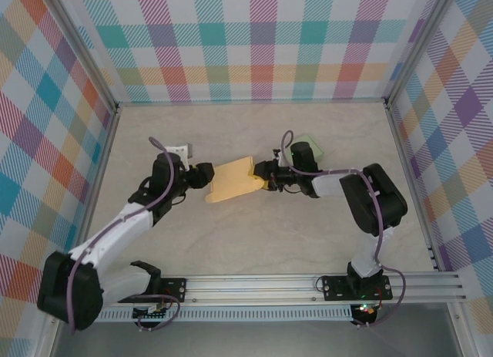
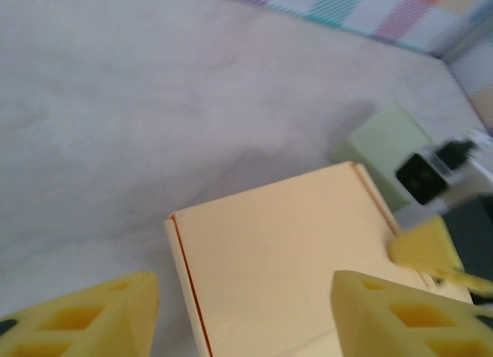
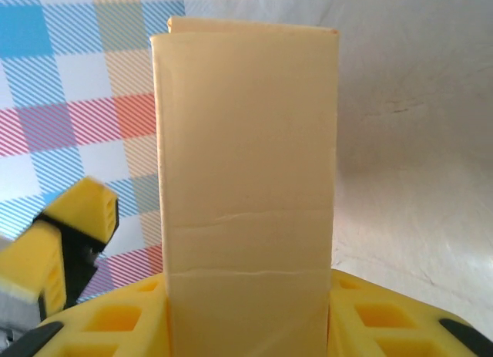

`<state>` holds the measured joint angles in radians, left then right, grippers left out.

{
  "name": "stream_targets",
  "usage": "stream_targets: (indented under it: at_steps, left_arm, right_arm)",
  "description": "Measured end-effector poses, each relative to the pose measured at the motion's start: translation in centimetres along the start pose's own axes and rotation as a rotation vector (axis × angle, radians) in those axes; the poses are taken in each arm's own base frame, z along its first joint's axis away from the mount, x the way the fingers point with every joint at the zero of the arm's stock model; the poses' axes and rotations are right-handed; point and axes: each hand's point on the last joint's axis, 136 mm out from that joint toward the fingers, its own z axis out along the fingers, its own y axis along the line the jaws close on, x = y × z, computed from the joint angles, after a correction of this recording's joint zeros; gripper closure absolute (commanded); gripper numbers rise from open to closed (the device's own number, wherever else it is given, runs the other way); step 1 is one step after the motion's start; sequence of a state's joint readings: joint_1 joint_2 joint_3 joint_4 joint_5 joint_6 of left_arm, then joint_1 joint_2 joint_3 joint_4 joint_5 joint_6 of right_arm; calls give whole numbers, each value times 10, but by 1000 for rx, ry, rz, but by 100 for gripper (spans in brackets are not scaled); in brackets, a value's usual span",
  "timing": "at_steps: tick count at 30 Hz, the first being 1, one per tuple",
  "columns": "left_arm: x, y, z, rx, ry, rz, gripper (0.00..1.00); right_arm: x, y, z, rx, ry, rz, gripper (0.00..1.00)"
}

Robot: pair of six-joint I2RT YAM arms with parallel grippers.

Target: Fold the paper box

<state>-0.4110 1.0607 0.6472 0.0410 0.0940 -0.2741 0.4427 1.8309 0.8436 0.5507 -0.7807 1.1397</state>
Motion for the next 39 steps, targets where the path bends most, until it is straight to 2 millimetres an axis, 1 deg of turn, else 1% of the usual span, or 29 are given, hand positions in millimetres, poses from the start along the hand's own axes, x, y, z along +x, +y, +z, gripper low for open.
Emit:
stream_targets:
  at_steps: [1, 2, 3, 4, 6, 7, 9, 11, 13, 15, 18, 21, 28, 32, 33, 34, 37, 39]
  left_arm:
    - [0, -12, -6, 40, -25, 56, 25]
    - [2, -28, -14, 100, -55, 141, 19]
    - [8, -44, -21, 157, -77, 226, 16]
    - [15, -57, -28, 209, -97, 300, 10]
    - [35, -82, -44, 321, -129, 482, 3]
    - [42, -90, -49, 356, -139, 543, 0]
    - [54, -103, -59, 411, -164, 689, 0]
    - [59, -110, -63, 429, -185, 799, 0]
    - [62, -112, -63, 418, -194, 892, 0]
    - [70, -113, -57, 397, -173, 971, 0]
    - [82, -112, -41, 351, -109, 1075, 0]
    - [89, -109, -25, 289, -51, 1168, 0]
    - [88, -111, 1, 155, 5, 1308, 0]
    - [94, -107, 18, 85, 59, 1369, 1]
    - [97, -106, 22, 70, 75, 1381, 4]
    - [99, -104, 26, 58, 87, 1395, 9]
    - [102, -102, 33, 29, 108, 1420, 28]
    - [100, -103, 36, 15, 108, 1422, 31]
  right_arm:
    - [0, 0, -4, -2, 1, 16, 59]
    - [1, 0, -8, -2, 3, 39, 59]
    - [1, -1, -12, 0, 5, 58, 59]
    - [2, -1, -15, 2, 10, 77, 59]
    - [7, 0, -19, 3, 28, 107, 59]
    - [10, 1, -21, 4, 37, 117, 59]
    - [16, 5, -25, 6, 55, 137, 59]
    - [23, 9, -30, 5, 68, 151, 59]
    - [28, 15, -34, 3, 76, 157, 59]
    - [32, 20, -38, 0, 80, 158, 59]
    - [36, 23, -42, 0, 82, 163, 58]
    - [39, 20, -43, 10, 86, 178, 58]
    - [45, 14, -45, 26, 92, 209, 58]
    - [46, 12, -45, 28, 93, 222, 58]
    - [46, 12, -45, 28, 93, 223, 58]
    - [46, 12, -45, 28, 93, 223, 58]
    - [47, 13, -46, 26, 92, 221, 58]
    - [47, 14, -46, 25, 92, 220, 57]
